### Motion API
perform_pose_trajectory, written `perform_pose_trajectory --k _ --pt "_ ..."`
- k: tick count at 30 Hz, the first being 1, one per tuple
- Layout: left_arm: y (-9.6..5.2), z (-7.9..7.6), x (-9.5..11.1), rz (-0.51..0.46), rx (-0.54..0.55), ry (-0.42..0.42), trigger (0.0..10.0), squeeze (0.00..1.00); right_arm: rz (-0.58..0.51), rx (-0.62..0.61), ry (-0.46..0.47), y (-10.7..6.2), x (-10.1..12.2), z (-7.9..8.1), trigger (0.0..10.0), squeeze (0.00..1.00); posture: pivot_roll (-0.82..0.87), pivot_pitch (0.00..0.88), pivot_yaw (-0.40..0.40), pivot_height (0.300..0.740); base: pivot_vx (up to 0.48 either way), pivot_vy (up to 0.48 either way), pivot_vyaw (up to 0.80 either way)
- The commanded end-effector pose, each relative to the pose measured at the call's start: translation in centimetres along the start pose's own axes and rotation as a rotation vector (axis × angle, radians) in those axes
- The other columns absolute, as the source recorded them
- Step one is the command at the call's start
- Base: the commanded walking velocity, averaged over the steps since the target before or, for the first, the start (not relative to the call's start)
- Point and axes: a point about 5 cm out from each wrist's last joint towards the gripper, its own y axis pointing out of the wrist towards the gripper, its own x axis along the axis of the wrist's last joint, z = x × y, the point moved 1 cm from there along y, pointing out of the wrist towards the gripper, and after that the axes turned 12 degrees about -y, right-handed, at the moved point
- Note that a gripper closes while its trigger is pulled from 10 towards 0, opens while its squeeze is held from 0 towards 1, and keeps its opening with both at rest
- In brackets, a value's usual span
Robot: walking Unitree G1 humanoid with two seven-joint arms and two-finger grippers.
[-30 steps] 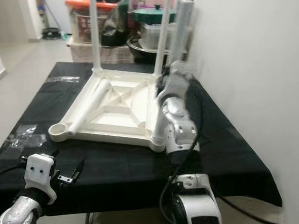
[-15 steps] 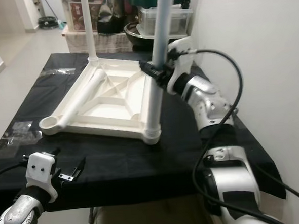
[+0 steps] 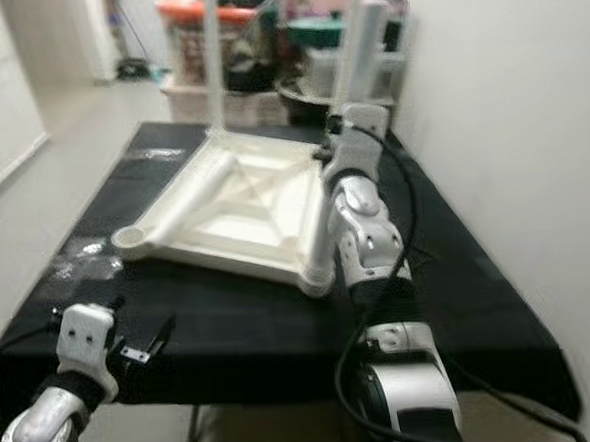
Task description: Building children table
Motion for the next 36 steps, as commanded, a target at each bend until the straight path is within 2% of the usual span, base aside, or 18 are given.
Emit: perform_pose_trajectory --k 1,4,5,8,9,11,13,17,23,24,25,28,30,32,33,34,35,36 --pt "0.3 -0.2 -0.2 0.018 -0.018 0.000 10.0 0.00 0.164 0.010 0.040 -1.3 -4.2 0.2 10.0 0.00 -0.01 0.000 -0.039 0.740 0.000 0.000 0.00" --pt "0.4 -0.2 -0.2 0.019 -0.023 0.002 10.0 0.00 0.086 0.104 0.039 -1.6 -2.7 1.1 10.0 0.02 -0.01 0.000 -0.038 0.740 0.000 0.000 0.00" --pt "0.5 -0.1 -0.1 0.018 -0.025 0.005 10.0 0.00 0.022 0.183 0.032 -1.4 -1.3 1.4 10.0 0.97 -0.01 0.000 -0.042 0.740 0.000 0.000 0.00" --pt "0.5 -0.1 -0.1 0.018 -0.025 0.005 10.0 0.00 0.022 0.183 0.032 -1.4 -1.3 1.4 10.0 0.97 -0.01 0.000 -0.042 0.740 0.000 0.000 0.00" --pt "0.6 0.1 -0.1 0.015 -0.021 0.007 10.0 0.00 -0.024 0.252 0.022 -0.6 0.0 1.1 10.0 0.00 -0.01 0.000 -0.052 0.740 0.000 0.000 0.00" --pt "0.6 0.3 0.0 0.011 -0.012 0.010 10.0 0.00 -0.116 0.484 0.030 0.7 2.3 0.9 10.0 0.00 0.01 0.000 -0.056 0.740 0.000 0.000 0.00" --pt "0.6 0.3 -0.1 0.013 -0.012 0.012 10.0 0.00 -0.177 0.682 0.006 0.4 3.1 1.3 10.0 0.00 0.02 0.000 -0.053 0.740 0.000 0.000 0.00" --pt "0.8 0.4 0.2 0.008 -0.017 0.022 10.0 0.00 -0.187 0.991 -0.122 -1.1 1.2 2.1 10.0 0.00 0.05 0.000 -0.067 0.740 0.000 0.000 0.00" --pt "1.0 0.6 0.5 -0.003 -0.009 0.029 10.0 0.00 -0.080 1.068 -0.189 -1.4 -1.4 3.7 10.0 0.00 0.06 0.000 -0.077 0.740 0.000 0.000 0.00" --pt "1.0 0.6 0.4 -0.003 -0.008 0.030 10.0 0.00 -0.061 1.056 -0.177 -1.2 -1.6 4.0 4.4 0.00 0.07 0.000 -0.082 0.740 0.000 0.000 0.00" --pt "1.0 0.6 0.4 -0.003 -0.008 0.031 10.0 0.00 -0.049 1.051 -0.169 -1.1 -1.7 4.1 0.0 0.00 0.07 0.000 -0.082 0.740 0.000 0.000 0.00" --pt "0.9 0.7 0.4 -0.002 -0.004 0.035 10.0 0.00 0.031 0.891 -0.148 0.3 -2.6 3.8 0.0 0.00 0.07 0.000 -0.086 0.740 0.000 0.000 0.00" --pt "0.9 0.7 0.4 -0.002 -0.004 0.035 10.0 0.00 0.031 0.891 -0.148 0.3 -2.6 3.8 0.0 0.00 0.07 0.000 -0.086 0.740 0.000 0.000 0.00" --pt "0.9 0.8 0.3 -0.001 -0.005 0.036 10.0 0.00 0.124 0.581 -0.150 1.9 -3.9 1.6 0.0 0.00 0.06 0.000 -0.081 0.740 0.000 0.000 0.00" --pt "0.9 0.8 0.3 -0.001 -0.005 0.036 10.0 0.00 0.124 0.581 -0.150 1.9 -3.9 1.6 0.0 0.00 0.06 0.000 -0.081 0.740 0.000 0.000 0.00" --pt "0.9 0.7 0.3 0.000 -0.008 0.037 10.0 0.00 0.166 0.371 -0.115 2.4 -4.7 -0.3 0.0 0.00 0.06 0.000 -0.077 0.740 0.000 0.000 0.00" --pt "0.9 0.7 0.3 0.000 -0.008 0.037 10.0 0.00 0.166 0.371 -0.115 2.4 -4.7 -0.3 0.0 0.00 0.06 0.000 -0.077 0.740 0.000 0.000 0.00" --pt "1.0 0.7 0.3 0.001 -0.010 0.037 10.0 0.00 0.196 0.231 -0.089 2.5 -5.3 -1.7 0.0 0.00 0.06 0.000 -0.077 0.740 0.000 0.000 0.00"
